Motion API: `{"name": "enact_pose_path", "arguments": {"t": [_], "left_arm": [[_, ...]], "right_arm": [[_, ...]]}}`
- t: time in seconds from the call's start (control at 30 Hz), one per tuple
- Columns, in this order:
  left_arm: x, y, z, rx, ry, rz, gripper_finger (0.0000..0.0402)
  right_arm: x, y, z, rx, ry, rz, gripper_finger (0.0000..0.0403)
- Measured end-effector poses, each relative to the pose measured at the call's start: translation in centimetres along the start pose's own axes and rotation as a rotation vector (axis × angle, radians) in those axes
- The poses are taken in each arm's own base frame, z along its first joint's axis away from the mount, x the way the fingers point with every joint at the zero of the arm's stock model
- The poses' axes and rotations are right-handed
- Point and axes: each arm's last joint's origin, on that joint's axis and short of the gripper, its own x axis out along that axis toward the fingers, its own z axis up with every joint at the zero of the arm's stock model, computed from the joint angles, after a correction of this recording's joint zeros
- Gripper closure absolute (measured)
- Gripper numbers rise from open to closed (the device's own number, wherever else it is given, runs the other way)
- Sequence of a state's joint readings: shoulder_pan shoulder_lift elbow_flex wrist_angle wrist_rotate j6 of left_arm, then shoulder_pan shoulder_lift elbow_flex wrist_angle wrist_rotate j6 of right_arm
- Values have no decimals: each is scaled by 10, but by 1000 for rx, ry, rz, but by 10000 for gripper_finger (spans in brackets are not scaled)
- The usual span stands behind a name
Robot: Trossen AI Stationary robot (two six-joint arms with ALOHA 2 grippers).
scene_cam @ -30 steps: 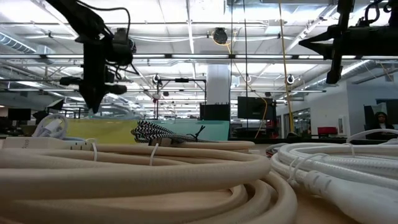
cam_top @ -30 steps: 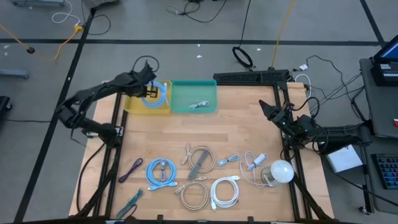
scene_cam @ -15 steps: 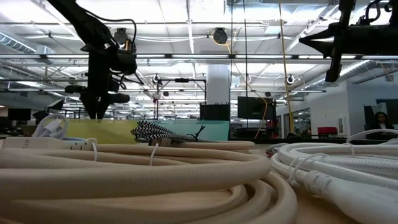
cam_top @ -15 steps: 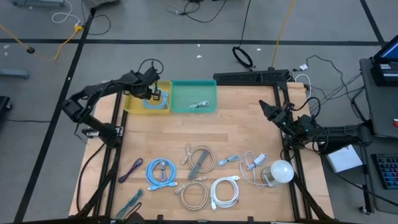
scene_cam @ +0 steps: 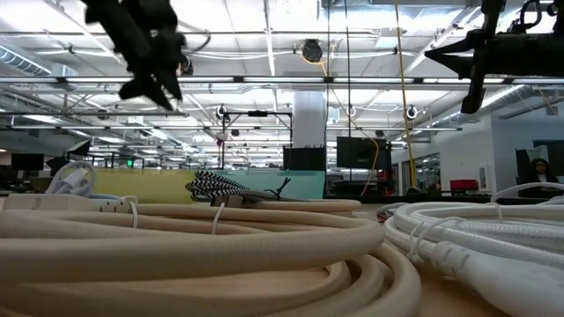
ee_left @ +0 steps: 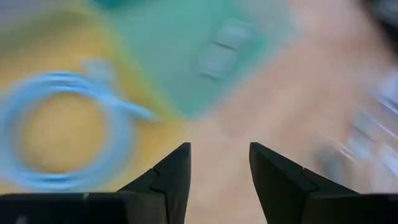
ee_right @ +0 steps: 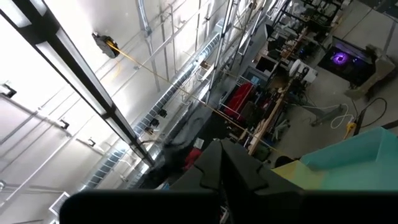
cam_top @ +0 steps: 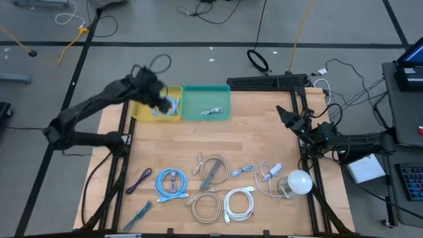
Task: Pick & Place USB Port
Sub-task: Put the white charger cable into the green bin
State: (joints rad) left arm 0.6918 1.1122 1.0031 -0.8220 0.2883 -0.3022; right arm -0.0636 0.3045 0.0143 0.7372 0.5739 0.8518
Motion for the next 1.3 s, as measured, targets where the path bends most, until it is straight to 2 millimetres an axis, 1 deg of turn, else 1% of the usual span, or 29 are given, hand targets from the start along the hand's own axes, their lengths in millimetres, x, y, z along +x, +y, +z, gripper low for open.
{"name": "enact_pose_path", "arguments": {"t": [0.1,0.23,0.33,0.43,0.53,0.63,0.73,0.8,0.87,0.93,1.03,1.1,1.2,1.3], "left_arm": [[-12,-39,-26,90,56,-116,239],[-21,-75,-64,74,142,-100,244],[-23,-98,-91,34,219,-90,245],[-18,-126,-120,-8,282,-96,245],[-5,-159,-150,-66,319,-135,245],[19,-191,-183,-130,351,-148,245],[48,-207,-214,-197,403,-60,245],[61,-219,-227,-229,453,3,245],[66,-230,-237,-228,472,74,245],[66,-239,-240,-215,484,170,245],[61,-250,-236,-198,494,349,245],[60,-256,-232,-188,481,426,245],[69,-262,-224,-200,472,425,245],[83,-261,-216,-235,466,443,245]], "right_arm": [[0,0,0,3,0,0,403],[0,1,1,16,-8,9,403],[0,2,2,25,-14,15,403],[0,2,2,45,-13,15,403],[0,2,1,60,-12,16,403],[0,2,1,61,9,33,403],[0,4,-1,67,61,76,403],[0,5,-2,98,102,108,403],[-1,6,-3,114,154,148,403],[-1,7,-4,115,206,188,403],[-1,8,-5,149,244,212,403],[-2,9,-5,167,259,230,403],[-2,10,-5,166,274,250,403],[-2,10,-5,168,272,254,403]]}}
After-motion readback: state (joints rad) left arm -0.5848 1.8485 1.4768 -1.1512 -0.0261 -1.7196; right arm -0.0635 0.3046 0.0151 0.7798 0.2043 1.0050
